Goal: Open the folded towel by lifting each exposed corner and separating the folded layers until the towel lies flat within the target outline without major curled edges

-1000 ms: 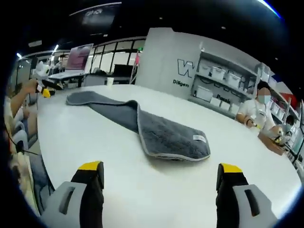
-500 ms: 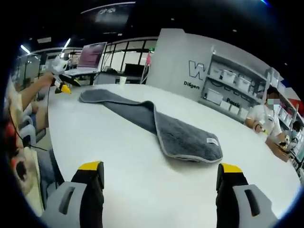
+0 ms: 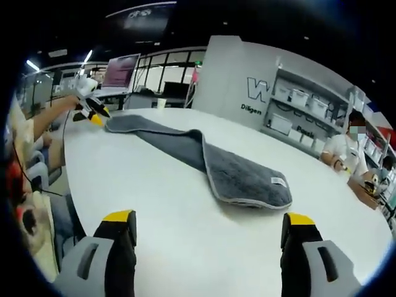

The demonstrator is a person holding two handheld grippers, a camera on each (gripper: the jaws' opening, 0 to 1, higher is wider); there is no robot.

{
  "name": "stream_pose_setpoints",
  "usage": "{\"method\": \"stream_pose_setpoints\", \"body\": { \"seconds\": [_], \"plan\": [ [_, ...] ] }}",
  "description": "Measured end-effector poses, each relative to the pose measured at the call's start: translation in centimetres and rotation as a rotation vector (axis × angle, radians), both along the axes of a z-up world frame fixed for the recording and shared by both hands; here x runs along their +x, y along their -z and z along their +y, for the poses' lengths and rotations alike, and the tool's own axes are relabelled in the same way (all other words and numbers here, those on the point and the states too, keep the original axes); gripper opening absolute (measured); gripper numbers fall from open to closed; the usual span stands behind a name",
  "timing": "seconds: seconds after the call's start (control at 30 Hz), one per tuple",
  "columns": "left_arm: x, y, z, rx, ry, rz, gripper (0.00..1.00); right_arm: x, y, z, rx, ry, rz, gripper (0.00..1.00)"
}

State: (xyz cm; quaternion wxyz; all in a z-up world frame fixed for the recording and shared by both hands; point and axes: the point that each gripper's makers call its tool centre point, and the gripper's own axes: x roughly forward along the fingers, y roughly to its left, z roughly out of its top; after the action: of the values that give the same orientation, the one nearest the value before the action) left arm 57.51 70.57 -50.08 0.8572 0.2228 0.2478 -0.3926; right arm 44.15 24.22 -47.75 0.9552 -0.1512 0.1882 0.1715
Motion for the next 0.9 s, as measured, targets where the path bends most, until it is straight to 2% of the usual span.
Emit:
{"method": "stream_pose_setpoints", "body": {
  "seconds": [0.1,0.2,0.27,0.43,0.53,0.6,0.77,0.83,0.9],
  "plan": [
    [0.0,0.6,-0.2,0.001,0.008,0.011,0.19,0.0,0.3,0.1,0.0,-0.002,0.008,0.97],
    [0.1,1.3,0.5,0.061,0.0,0.0,0.08,-0.1,0.4,0.1,-0.001,-0.003,0.015,0.97],
    [-0.1,1.3,0.7,0.056,0.001,0.004,0.03,-0.1,0.5,-0.1,-0.003,-0.001,0.017,0.97],
    [-0.2,1.1,1.2,0.002,-0.017,0.025,0.02,-0.2,0.3,-0.2,-0.003,0.001,0.015,0.96],
    [-0.4,1.2,1.3,-0.001,-0.025,0.026,0.02,-0.1,-0.1,-0.1,-0.008,-0.006,0.009,0.93],
    [-0.5,1.2,1.3,0.002,-0.033,0.021,0.02,0.0,-0.5,0.2,-0.036,-0.041,0.001,0.85],
    [-0.4,1.3,1.7,-0.04,-0.071,0.029,0.02,1.0,-1.4,0.3,-0.092,-0.059,0.002,0.84],
    [-0.4,1.6,1.8,-0.048,-0.077,0.036,0.02,1.8,-1.9,-0.3,-0.158,-0.063,-0.016,0.78],
    [-0.3,1.7,1.9,-0.061,-0.086,0.036,0.02,2.6,-1.9,-0.5,-0.234,-0.099,-0.025,0.67]
  ]
}}
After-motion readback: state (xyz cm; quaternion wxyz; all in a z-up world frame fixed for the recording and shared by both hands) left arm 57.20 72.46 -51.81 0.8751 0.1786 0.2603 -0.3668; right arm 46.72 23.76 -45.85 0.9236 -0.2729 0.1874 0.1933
